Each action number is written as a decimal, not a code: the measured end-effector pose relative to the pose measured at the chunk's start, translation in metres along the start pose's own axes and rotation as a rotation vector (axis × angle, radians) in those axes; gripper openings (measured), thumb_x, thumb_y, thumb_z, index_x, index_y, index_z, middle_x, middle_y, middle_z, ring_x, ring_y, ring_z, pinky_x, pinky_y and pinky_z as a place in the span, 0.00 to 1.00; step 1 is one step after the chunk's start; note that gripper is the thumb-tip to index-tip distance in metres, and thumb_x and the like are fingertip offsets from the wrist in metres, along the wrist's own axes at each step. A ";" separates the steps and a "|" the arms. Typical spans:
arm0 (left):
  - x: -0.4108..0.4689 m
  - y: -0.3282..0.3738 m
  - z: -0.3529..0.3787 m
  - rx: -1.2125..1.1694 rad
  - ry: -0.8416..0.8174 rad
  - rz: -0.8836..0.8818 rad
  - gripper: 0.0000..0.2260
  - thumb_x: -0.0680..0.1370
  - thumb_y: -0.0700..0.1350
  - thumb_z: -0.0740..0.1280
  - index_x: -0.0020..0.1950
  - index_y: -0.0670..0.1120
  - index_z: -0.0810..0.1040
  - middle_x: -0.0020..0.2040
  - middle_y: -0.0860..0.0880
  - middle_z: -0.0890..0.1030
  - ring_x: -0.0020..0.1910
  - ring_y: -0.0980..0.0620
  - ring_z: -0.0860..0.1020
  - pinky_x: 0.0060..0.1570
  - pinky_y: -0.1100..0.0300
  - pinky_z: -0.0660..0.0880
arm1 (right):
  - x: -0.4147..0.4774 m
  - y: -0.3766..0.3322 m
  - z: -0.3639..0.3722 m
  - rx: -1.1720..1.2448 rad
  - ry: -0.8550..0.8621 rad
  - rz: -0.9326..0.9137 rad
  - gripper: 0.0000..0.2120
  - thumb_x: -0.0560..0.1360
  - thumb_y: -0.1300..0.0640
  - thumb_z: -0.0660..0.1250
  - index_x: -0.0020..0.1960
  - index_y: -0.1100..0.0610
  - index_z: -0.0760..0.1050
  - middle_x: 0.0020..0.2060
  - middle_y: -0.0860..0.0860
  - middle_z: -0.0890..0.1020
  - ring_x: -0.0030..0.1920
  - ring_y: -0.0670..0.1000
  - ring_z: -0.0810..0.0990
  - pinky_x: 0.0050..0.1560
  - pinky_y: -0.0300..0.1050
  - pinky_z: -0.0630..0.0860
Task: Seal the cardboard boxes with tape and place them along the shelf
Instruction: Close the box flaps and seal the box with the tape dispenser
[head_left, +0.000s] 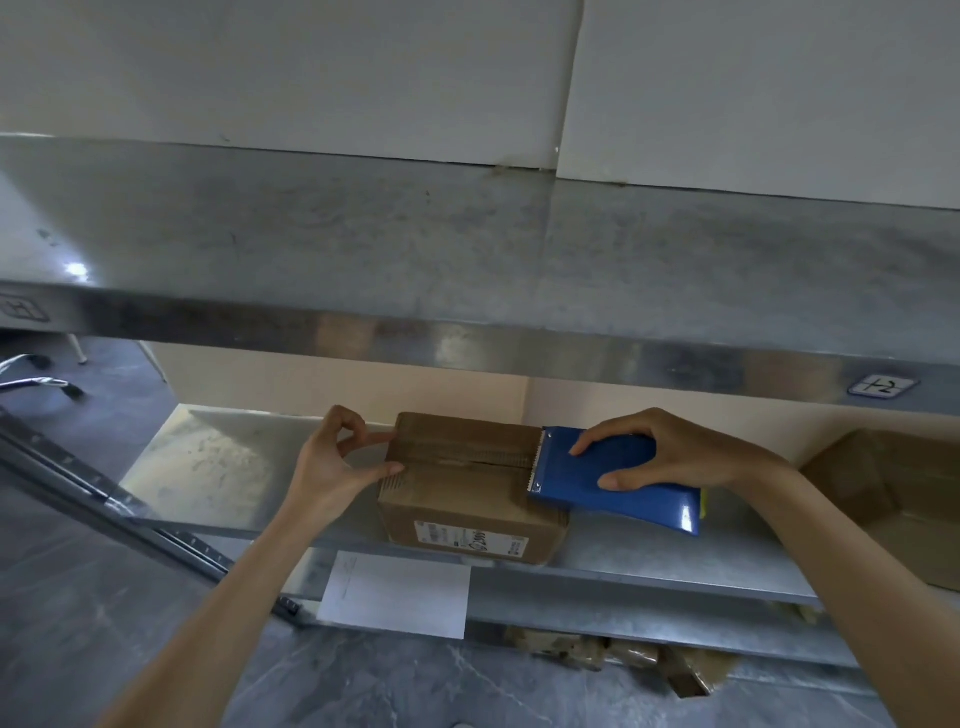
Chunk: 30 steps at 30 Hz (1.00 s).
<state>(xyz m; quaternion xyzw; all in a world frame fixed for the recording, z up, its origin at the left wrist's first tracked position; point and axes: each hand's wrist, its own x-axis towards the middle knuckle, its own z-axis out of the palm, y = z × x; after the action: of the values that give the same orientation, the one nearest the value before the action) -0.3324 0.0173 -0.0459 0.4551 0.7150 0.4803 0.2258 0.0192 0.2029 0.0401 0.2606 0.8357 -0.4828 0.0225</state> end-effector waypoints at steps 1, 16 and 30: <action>0.000 0.001 0.000 0.025 0.005 0.007 0.24 0.62 0.40 0.82 0.44 0.46 0.68 0.44 0.44 0.76 0.50 0.54 0.84 0.55 0.55 0.77 | 0.000 0.001 0.000 0.002 0.000 0.000 0.17 0.72 0.44 0.75 0.60 0.38 0.79 0.59 0.37 0.79 0.59 0.41 0.79 0.58 0.39 0.77; 0.011 0.009 -0.002 -0.342 -0.135 -0.474 0.10 0.71 0.38 0.76 0.42 0.41 0.76 0.38 0.45 0.78 0.41 0.46 0.77 0.42 0.56 0.73 | 0.000 -0.002 0.002 0.030 -0.001 0.011 0.18 0.70 0.43 0.74 0.59 0.37 0.79 0.59 0.36 0.79 0.59 0.41 0.78 0.59 0.40 0.77; 0.008 0.007 0.009 -0.404 -0.068 -0.569 0.04 0.80 0.38 0.66 0.45 0.40 0.75 0.40 0.43 0.76 0.39 0.49 0.74 0.38 0.57 0.68 | 0.000 0.001 0.003 0.052 -0.003 0.020 0.18 0.70 0.43 0.75 0.59 0.37 0.79 0.59 0.36 0.79 0.59 0.40 0.78 0.57 0.36 0.76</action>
<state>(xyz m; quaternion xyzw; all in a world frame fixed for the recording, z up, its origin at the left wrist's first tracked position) -0.3262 0.0294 -0.0429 0.1997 0.6956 0.5145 0.4599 0.0194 0.2014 0.0377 0.2686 0.8203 -0.5044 0.0219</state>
